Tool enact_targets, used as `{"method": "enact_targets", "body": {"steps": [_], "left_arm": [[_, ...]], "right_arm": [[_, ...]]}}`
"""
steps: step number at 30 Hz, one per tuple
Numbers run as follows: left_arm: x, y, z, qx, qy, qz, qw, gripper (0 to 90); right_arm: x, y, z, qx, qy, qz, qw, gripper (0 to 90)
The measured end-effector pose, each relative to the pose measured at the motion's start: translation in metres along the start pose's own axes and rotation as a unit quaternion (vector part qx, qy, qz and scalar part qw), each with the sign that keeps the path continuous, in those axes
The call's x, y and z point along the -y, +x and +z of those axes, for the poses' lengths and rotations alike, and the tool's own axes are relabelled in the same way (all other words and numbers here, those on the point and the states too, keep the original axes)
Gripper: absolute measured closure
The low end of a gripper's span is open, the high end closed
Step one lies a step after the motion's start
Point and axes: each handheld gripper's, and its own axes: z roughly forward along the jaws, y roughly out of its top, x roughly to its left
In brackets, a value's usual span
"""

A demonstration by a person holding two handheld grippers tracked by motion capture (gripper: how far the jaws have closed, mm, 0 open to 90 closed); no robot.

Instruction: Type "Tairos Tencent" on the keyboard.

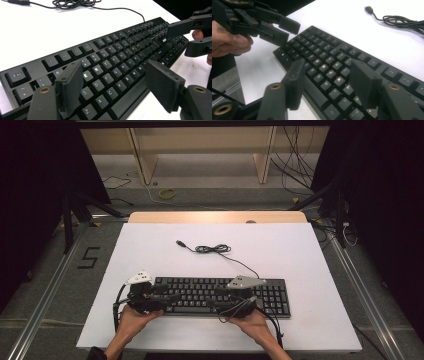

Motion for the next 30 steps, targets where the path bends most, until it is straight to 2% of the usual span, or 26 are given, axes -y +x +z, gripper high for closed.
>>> {"method": "enact_targets", "body": {"steps": [18, 24, 30], "left_arm": [[0.001, -0.002, -0.006, 0.006, -0.012, 0.003, 0.9999, 26.1], [0.002, -0.002, -0.009, 0.004, -0.015, 0.005, 0.9999, 26.0], [0.005, -0.002, -0.012, 0.004, -0.016, 0.003, 0.9999, 26.0]], "right_arm": [[0.007, 0.012, 0.022, -0.014, 0.035, -0.021, 0.9991, 82.2], [0.006, 0.015, 0.033, -0.018, 0.047, -0.026, 0.9984, 88.6], [0.006, 0.021, 0.042, -0.02, 0.059, -0.034, 0.9975, 90.0]]}}
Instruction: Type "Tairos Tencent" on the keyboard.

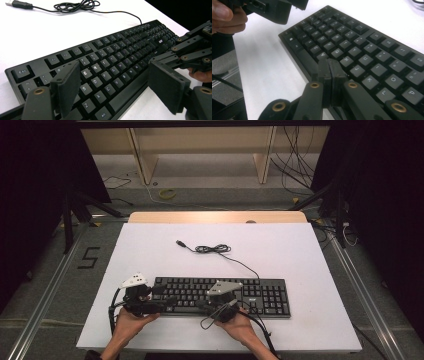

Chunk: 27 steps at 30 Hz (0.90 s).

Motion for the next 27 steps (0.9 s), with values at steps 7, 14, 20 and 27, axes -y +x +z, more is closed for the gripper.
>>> {"method": "enact_targets", "body": {"steps": [7, 14, 20, 27], "left_arm": [[0.002, 0.001, -0.004, -0.002, 0.001, -0.002, 1.0, 26.0], [0.004, 0.002, -0.006, -0.004, 0.0, -0.002, 1.0, 25.9], [0.004, 0.002, -0.007, -0.005, 0.002, 0.0, 1.0, 25.9], [0.004, 0.002, -0.006, -0.005, 0.003, -0.002, 1.0, 25.9]], "right_arm": [[0.001, 0.002, 0.006, 0.0, 0.01, -0.006, 0.9999, 90.0], [0.001, 0.002, 0.012, 0.005, 0.021, -0.005, 0.9998, 90.0], [0.002, 0.002, 0.016, 0.003, 0.025, -0.008, 0.9997, 90.0], [0.003, 0.003, 0.021, 0.002, 0.033, -0.008, 0.9994, 90.0]]}}
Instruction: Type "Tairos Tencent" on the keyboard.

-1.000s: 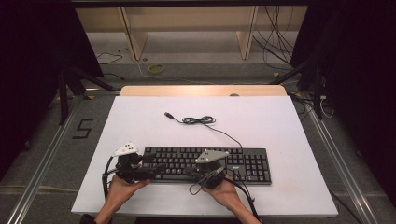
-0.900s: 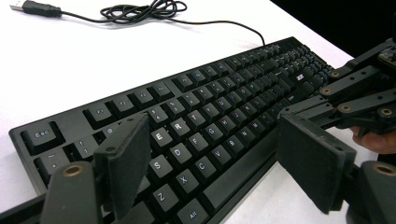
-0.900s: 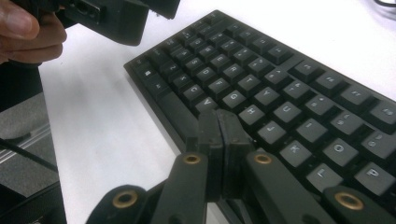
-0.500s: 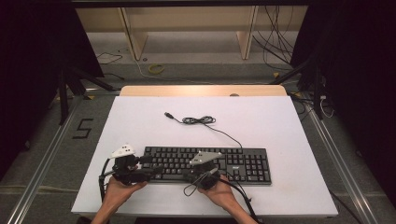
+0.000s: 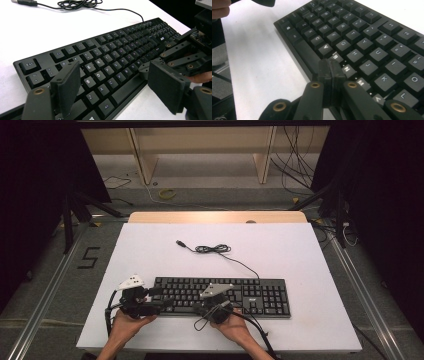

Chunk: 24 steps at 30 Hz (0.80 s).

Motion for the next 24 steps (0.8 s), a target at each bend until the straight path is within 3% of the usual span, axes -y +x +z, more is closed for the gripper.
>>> {"method": "enact_targets", "body": {"steps": [6, 11, 16, 24], "left_arm": [[0.0, 0.0, 0.0, 0.0, 0.0, 0.002, 1.0, 26.0], [0.0, 0.0, 0.0, -0.002, 0.002, 0.003, 1.0, 26.0], [0.0, 0.002, 0.0, -0.003, 0.001, 0.003, 1.0, 26.0], [0.0, 0.002, 0.0, -0.004, 0.004, 0.003, 1.0, 26.1]], "right_arm": [[0.001, 0.001, 0.002, 0.001, 0.01, -0.006, 0.9999, 90.0], [0.0, 0.0, 0.001, -0.003, 0.008, 0.003, 1.0, 90.0], [-0.003, -0.005, -0.008, -0.008, -0.021, 0.014, 0.9996, 86.5], [-0.006, -0.011, -0.016, -0.008, -0.039, 0.021, 0.999, 74.1]]}}
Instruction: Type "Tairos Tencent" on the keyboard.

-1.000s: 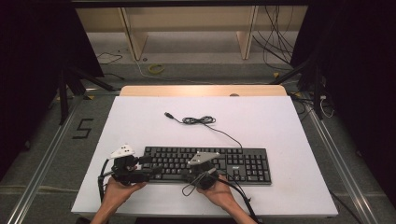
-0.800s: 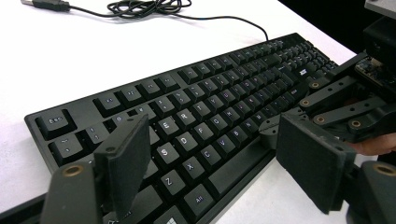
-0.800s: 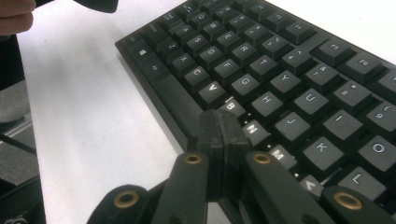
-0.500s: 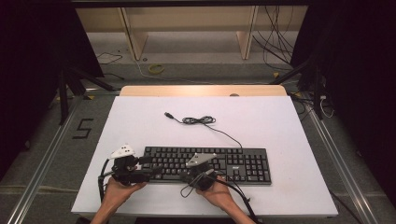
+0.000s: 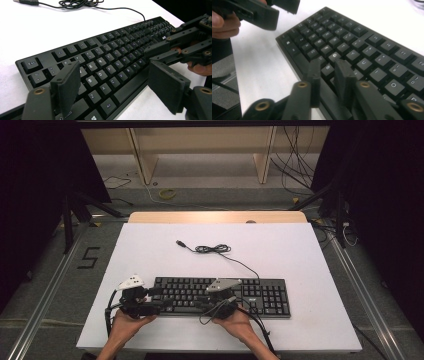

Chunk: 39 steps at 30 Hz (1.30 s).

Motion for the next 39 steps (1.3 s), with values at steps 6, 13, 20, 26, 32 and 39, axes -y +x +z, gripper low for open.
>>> {"method": "enact_targets", "body": {"steps": [6, 13, 20, 26, 32, 39], "left_arm": [[0.0, 0.0, 0.001, -0.001, 0.003, 0.002, 1.0, 26.0], [0.001, 0.001, 0.001, -0.003, 0.007, -0.002, 1.0, 25.7], [0.001, 0.003, 0.002, -0.01, 0.014, -0.005, 0.9998, 26.2], [0.002, 0.004, 0.002, -0.021, 0.026, -0.009, 0.9994, 31.6], [0.003, 0.006, 0.002, -0.036, 0.039, -0.015, 0.9985, 45.1], [0.005, 0.008, 0.002, -0.063, 0.065, -0.006, 0.9958, 67.0]], "right_arm": [[-0.004, -0.003, -0.004, 0.0, -0.006, 0.009, 0.9999, 58.4], [-0.011, -0.007, -0.009, 0.002, -0.008, 0.007, 0.9999, 43.8], [-0.018, -0.012, -0.01, 0.01, -0.009, 0.007, 0.9999, 39.2], [-0.024, -0.016, -0.008, 0.013, -0.012, 0.007, 0.9998, 47.5], [-0.026, -0.019, -0.002, 0.02, -0.004, 0.007, 0.9998, 59.1], [-0.027, -0.021, 0.004, 0.024, 0.003, 0.01, 0.9997, 69.8]]}}
